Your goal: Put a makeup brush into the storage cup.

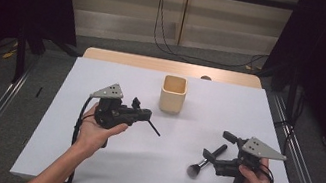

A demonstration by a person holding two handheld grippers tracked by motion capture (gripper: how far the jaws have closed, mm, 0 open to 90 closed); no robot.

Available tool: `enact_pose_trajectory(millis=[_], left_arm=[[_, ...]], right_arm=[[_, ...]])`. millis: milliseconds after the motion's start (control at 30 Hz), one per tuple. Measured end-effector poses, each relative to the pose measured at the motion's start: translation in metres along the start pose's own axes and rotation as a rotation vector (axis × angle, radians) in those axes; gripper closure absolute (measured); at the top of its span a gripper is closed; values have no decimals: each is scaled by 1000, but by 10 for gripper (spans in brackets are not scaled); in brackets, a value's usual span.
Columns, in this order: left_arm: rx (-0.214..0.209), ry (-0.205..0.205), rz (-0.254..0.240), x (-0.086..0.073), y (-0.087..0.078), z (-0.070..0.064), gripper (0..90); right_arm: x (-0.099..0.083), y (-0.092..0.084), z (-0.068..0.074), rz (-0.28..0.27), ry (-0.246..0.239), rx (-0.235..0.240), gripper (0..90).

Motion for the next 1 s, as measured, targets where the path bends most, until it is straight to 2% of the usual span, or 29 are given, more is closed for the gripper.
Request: enact_pose_trajectory(millis=[67, 133, 267, 500, 667, 900, 1000], left_arm=[[10, 1, 4, 3, -2, 3, 853], [17, -2, 2, 5, -3, 6, 854], [38, -9, 32, 7, -2, 15, 853], [64, -15, 34, 15, -3, 27, 854], [81, -8, 31, 21, -3, 31, 854], [121, 6, 43, 30, 0, 43, 854], [129, -6, 38, 34, 2, 49, 854]], right_arm=[[-3, -3, -3, -2, 9, -19, 4], [-5, -7, -6, -3, -3, -46, 5], [-8, -14, -7, -2, 3, -61, 0], [-11, -23, -10, 2, 14, -93, 0], [-11, -28, -14, -15, -9, -146, 0], [-16, -34, -17, -1, -7, -169, 0], [-17, -36, -17, -3, -1, -172, 0]])
Point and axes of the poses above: each handheld gripper's, and its own axes: y roughly forward along the jaws, x roughly out of its top, z roughly to its left, the point moved 8 cm from there along y, roughly forward along the jaws, and after that the axes turned 1 degree about -y, right-handed, at the moved point
